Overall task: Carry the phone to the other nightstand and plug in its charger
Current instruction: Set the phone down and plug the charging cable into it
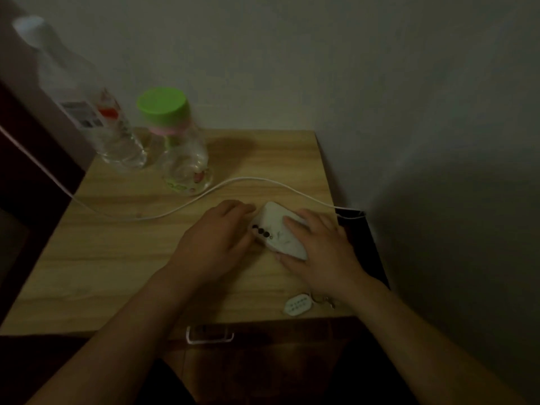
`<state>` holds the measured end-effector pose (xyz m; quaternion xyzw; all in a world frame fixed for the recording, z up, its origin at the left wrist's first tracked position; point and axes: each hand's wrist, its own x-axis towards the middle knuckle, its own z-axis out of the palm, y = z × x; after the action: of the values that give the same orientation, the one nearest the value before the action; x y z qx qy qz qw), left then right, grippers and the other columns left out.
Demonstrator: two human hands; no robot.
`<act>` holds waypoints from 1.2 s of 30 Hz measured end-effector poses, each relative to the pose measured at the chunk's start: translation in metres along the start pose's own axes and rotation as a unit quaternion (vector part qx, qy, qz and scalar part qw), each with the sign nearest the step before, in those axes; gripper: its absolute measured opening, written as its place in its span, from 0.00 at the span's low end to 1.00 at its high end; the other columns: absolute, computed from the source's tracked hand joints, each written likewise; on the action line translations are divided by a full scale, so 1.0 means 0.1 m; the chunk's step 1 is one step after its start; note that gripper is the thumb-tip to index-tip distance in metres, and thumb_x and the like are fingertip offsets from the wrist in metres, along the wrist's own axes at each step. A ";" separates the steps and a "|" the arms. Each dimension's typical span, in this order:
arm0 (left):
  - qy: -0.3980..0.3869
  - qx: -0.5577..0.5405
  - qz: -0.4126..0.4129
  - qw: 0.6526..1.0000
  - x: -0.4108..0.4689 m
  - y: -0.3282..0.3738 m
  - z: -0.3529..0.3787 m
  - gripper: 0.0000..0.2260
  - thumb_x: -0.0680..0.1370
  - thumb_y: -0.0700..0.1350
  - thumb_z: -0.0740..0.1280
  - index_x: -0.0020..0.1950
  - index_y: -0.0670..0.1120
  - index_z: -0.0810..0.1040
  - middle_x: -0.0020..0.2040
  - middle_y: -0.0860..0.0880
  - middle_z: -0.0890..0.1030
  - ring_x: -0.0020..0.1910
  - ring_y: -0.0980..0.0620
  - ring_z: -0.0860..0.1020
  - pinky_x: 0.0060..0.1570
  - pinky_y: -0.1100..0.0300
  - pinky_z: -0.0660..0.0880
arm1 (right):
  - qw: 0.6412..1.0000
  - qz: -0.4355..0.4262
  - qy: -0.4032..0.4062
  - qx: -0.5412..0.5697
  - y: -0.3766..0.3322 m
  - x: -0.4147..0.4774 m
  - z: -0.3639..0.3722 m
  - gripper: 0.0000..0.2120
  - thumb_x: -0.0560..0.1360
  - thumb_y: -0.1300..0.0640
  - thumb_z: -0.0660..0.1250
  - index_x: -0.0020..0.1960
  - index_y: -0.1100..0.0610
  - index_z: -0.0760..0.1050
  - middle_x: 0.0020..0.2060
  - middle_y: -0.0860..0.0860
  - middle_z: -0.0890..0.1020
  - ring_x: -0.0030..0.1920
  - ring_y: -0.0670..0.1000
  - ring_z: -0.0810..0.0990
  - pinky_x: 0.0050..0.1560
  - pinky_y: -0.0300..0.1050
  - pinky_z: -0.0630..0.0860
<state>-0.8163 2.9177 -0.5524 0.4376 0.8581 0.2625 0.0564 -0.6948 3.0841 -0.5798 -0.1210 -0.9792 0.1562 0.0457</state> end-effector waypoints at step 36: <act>0.045 -0.073 0.093 0.992 0.29 0.90 0.00 0.10 0.74 0.47 0.67 0.55 0.50 0.78 0.52 0.53 0.80 0.51 0.62 0.73 0.48 0.76 0.64 | 0.941 -0.036 0.191 0.278 0.43 -0.07 -0.90 0.03 0.70 0.58 0.71 0.42 0.51 0.81 0.37 0.47 0.80 0.40 0.43 0.77 0.35 0.35 0.74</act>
<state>-0.7692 2.9838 -0.5031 0.4982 0.7937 0.3481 0.0253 -0.6674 3.1486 -0.5082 -0.0954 -0.8735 0.3944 0.2691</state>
